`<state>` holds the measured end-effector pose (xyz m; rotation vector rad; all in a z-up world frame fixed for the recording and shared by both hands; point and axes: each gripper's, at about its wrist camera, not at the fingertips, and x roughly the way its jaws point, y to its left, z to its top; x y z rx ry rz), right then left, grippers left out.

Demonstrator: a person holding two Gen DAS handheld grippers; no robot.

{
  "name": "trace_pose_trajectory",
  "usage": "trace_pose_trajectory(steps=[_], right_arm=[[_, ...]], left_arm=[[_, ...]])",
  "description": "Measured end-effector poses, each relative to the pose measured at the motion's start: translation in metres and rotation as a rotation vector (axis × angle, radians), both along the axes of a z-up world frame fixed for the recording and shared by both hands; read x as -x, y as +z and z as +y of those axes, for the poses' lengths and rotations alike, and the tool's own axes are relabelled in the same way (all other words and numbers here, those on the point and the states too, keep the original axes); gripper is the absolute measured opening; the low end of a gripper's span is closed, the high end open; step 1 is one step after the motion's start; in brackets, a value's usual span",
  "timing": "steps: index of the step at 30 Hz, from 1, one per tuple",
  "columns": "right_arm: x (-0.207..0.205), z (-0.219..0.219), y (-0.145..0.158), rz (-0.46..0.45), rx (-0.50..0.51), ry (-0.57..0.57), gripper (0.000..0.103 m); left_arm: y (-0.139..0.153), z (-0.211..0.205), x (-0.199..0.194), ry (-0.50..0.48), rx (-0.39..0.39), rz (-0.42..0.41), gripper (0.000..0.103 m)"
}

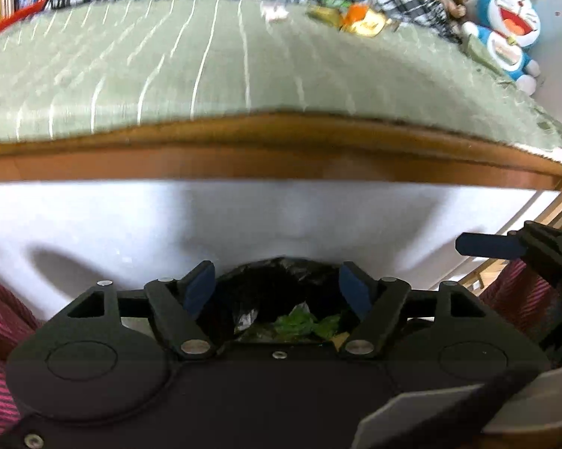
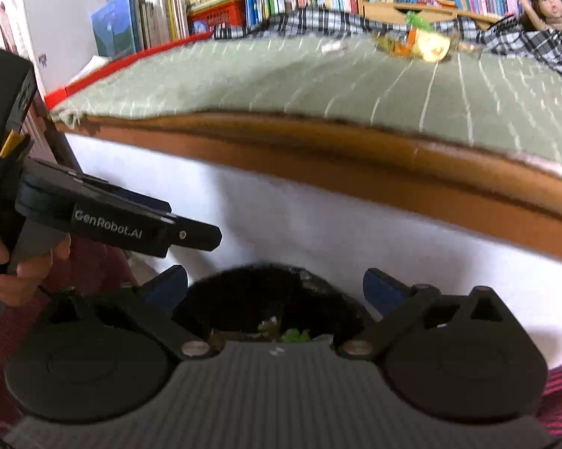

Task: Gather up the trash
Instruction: 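Raise both open tools back over the bed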

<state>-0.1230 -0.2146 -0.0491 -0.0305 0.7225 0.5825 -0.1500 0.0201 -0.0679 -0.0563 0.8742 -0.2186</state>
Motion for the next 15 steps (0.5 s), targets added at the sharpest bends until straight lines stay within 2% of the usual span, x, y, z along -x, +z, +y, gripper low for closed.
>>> trace_pose_trajectory(steps=[8, 15], right_arm=[[-0.002, -0.013, 0.053, -0.180, -0.045, -0.034, 0.103], [-0.030, -0.031, 0.090, -0.329, -0.025, -0.149, 0.103]], left_arm=[[0.067, -0.003, 0.000, -0.059, 0.049, -0.168, 0.081], [0.109, -0.004, -0.039, -0.018, 0.079, -0.257, 0.081]])
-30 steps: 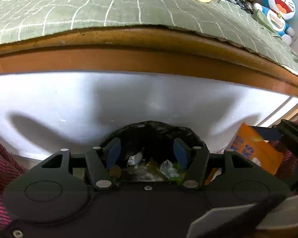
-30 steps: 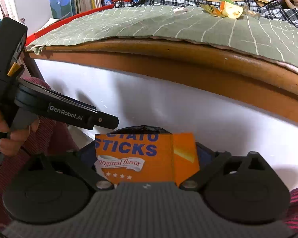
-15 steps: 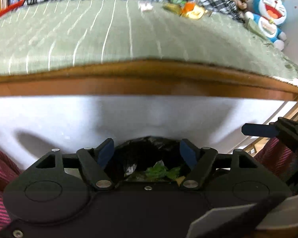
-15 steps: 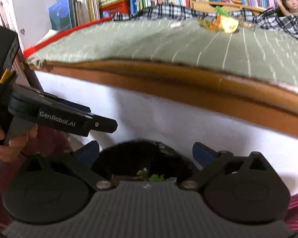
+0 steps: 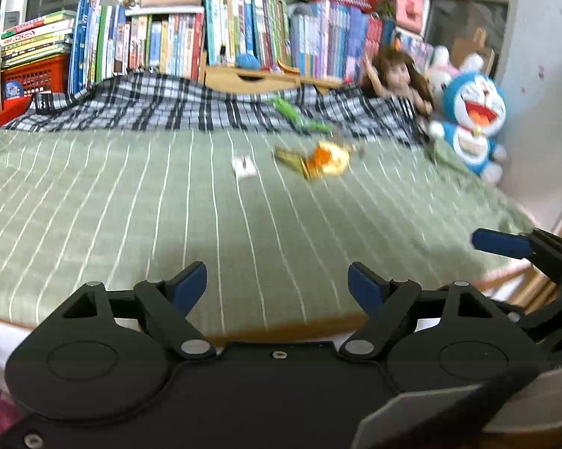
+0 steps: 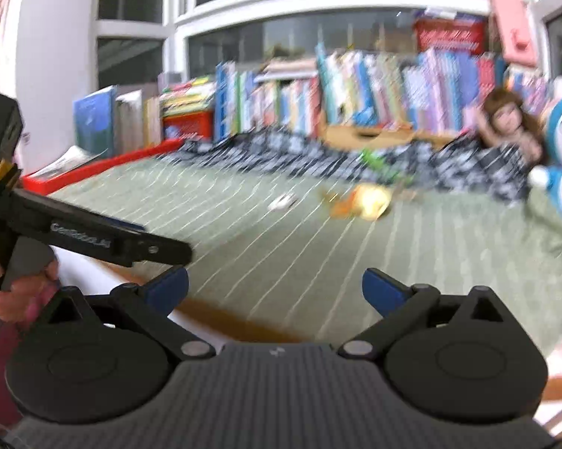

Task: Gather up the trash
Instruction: 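Raise both open tools back over the bed, then grasp the white paper with the left tool while the right grasps the orange peel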

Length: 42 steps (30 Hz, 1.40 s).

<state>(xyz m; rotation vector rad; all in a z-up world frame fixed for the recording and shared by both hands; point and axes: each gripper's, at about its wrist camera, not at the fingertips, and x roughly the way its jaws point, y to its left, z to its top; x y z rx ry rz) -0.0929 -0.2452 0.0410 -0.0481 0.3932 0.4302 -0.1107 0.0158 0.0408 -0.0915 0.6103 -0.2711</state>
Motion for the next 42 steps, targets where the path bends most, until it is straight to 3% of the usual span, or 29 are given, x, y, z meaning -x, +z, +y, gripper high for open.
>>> trace_pose_trajectory(steps=[5, 13, 18, 24, 34, 37, 40, 42], right_arm=[[-0.034, -0.013, 0.015, -0.043, 0.006, -0.081, 0.097], [-0.109, -0.025, 0.014, -0.015, 0.032, -0.159, 0.094], [-0.163, -0.028, 0.002, 0.033, 0.058, -0.173, 0.094], [-0.215, -0.026, -0.020, 0.094, 0.104, -0.176, 0.094], [-0.274, -0.002, -0.035, 0.142, 0.241, -0.092, 0.097], [-0.289, 0.006, -0.040, 0.166, 0.285, -0.061, 0.097], [-0.295, 0.007, -0.043, 0.216, 0.251, -0.026, 0.082], [-0.291, 0.007, -0.042, 0.210, 0.228, -0.021, 0.057]], left_arm=[[0.009, -0.001, -0.043, 0.039, 0.034, 0.000, 0.081], [0.002, -0.009, -0.118, 0.103, 0.035, 0.017, 0.078], [-0.009, -0.017, -0.161, 0.113, 0.068, 0.060, 0.079], [-0.032, -0.029, -0.207, 0.149, 0.051, 0.116, 0.077], [-0.047, -0.037, -0.234, 0.139, 0.020, 0.107, 0.072], [-0.047, -0.039, -0.236, 0.133, 0.015, 0.099, 0.065], [-0.048, -0.041, -0.236, 0.128, 0.006, 0.088, 0.044], [-0.048, -0.041, -0.236, 0.120, 0.005, 0.083, 0.035]])
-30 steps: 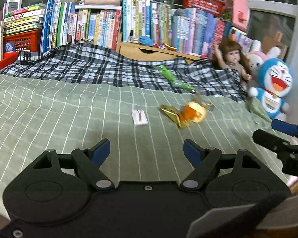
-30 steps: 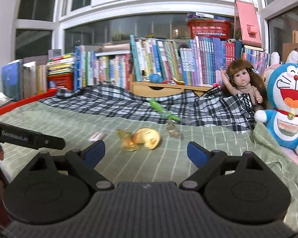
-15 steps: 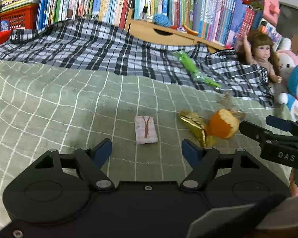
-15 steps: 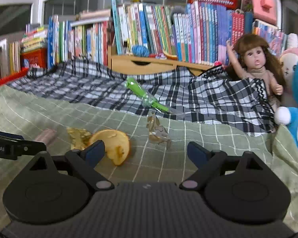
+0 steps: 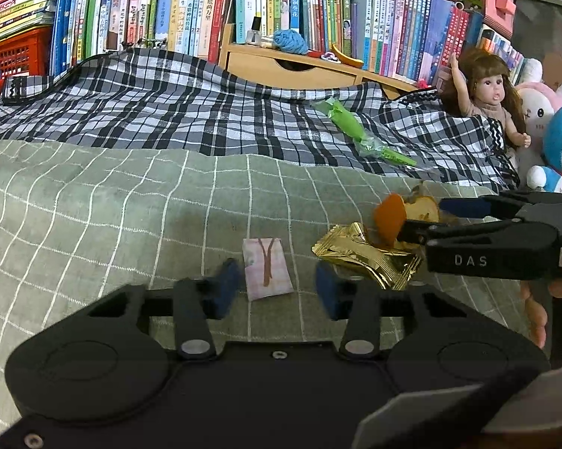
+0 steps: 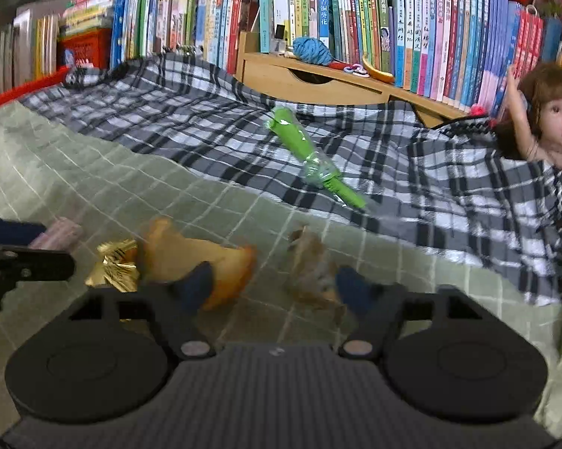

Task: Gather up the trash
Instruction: 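Grasp the white paper with the left tool while the right grasps the orange peel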

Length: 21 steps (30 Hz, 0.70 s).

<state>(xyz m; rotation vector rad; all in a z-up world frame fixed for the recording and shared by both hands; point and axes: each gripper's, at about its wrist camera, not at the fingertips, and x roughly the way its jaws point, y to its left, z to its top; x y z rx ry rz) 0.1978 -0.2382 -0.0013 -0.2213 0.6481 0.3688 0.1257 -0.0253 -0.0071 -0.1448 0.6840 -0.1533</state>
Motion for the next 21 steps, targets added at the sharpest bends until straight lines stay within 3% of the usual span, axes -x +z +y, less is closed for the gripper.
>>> trace_pose_trajectory(steps=[1, 2, 4, 21], right_arm=[[0.003, 0.001, 0.000, -0.007, 0.002, 0.001, 0.050], [0.006, 0.001, 0.001, -0.016, 0.002, -0.004, 0.037], [0.013, 0.001, 0.003, -0.033, -0.008, -0.009, 0.027], [0.064, -0.017, 0.020, -0.082, -0.128, -0.072, 0.022]], left_arm=[[0.000, 0.000, 0.000, -0.004, 0.001, 0.000, 0.027], [0.000, -0.001, 0.000, -0.005, 0.001, 0.000, 0.026], [0.000, 0.000, 0.001, -0.007, -0.003, -0.005, 0.025], [0.015, 0.002, 0.028, -0.021, -0.016, -0.049, 0.024]])
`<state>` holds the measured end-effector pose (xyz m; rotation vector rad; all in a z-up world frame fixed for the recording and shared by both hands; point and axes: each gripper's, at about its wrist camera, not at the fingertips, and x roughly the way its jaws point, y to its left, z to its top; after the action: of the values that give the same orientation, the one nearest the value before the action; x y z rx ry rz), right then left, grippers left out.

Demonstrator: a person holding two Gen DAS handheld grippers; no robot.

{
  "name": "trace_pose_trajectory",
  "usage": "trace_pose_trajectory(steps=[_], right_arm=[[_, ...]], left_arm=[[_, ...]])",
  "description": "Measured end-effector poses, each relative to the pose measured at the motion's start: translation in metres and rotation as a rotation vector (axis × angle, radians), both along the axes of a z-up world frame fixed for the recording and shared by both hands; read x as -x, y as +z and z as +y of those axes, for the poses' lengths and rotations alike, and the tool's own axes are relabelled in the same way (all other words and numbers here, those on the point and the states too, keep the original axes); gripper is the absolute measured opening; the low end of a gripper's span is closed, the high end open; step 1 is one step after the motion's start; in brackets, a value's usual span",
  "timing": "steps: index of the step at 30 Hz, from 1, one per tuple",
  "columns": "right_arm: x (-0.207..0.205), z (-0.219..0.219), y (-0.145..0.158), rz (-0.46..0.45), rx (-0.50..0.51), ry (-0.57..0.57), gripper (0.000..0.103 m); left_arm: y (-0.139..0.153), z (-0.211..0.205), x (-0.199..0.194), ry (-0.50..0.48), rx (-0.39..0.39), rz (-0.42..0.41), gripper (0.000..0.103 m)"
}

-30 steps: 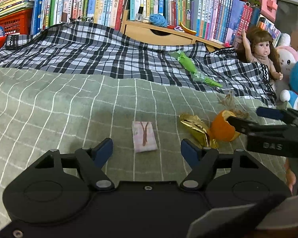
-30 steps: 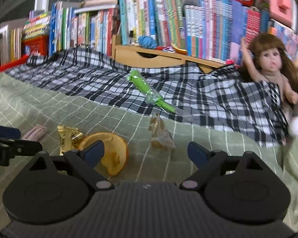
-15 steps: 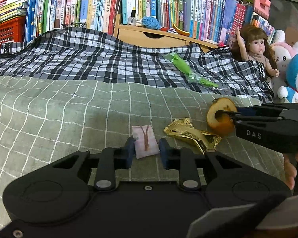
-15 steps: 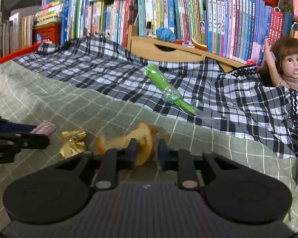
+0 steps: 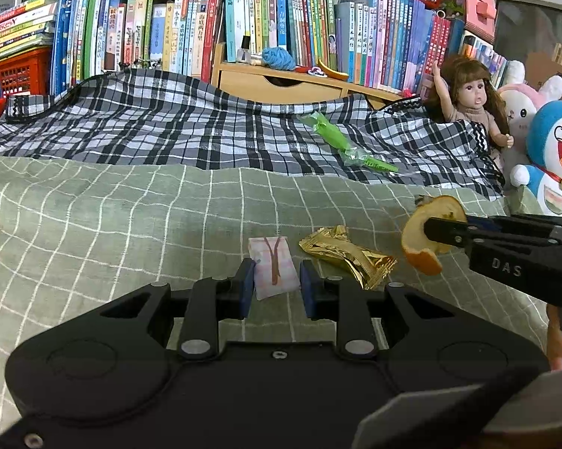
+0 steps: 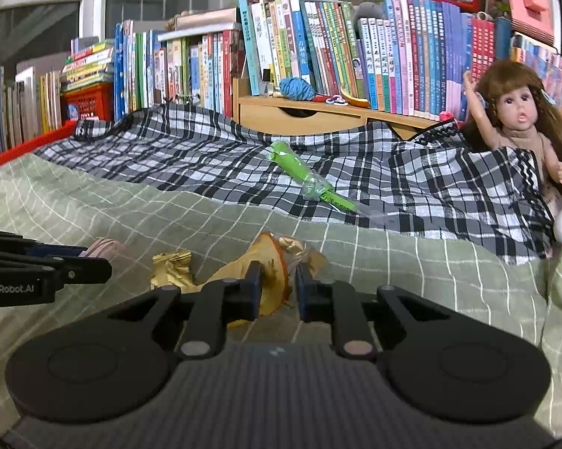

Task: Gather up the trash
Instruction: 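Grasp the white paper with the left tool while the right grasps the orange peel, then carry the white paper and orange peel down into the black bin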

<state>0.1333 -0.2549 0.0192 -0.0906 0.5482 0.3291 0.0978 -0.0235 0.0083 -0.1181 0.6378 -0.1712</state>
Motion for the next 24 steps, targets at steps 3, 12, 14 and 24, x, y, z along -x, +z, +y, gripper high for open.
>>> trace_pose_trajectory(steps=[3, 12, 14, 24], right_arm=[[0.011, 0.000, 0.002, -0.001, 0.002, -0.003, 0.022], [0.046, -0.001, 0.010, 0.000, -0.026, -0.014, 0.022], [0.055, -0.001, 0.011, 0.000, -0.033, -0.017, 0.023], [0.108, 0.008, 0.015, 0.007, -0.081, 0.006, 0.023]], left_arm=[[0.002, 0.001, 0.008, -0.002, -0.003, -0.003, 0.024], [0.009, 0.006, 0.039, -0.018, -0.013, -0.010, 0.024], [0.012, 0.006, 0.048, -0.020, -0.018, -0.013, 0.024], [0.023, 0.017, 0.102, -0.037, -0.007, -0.022, 0.024]])
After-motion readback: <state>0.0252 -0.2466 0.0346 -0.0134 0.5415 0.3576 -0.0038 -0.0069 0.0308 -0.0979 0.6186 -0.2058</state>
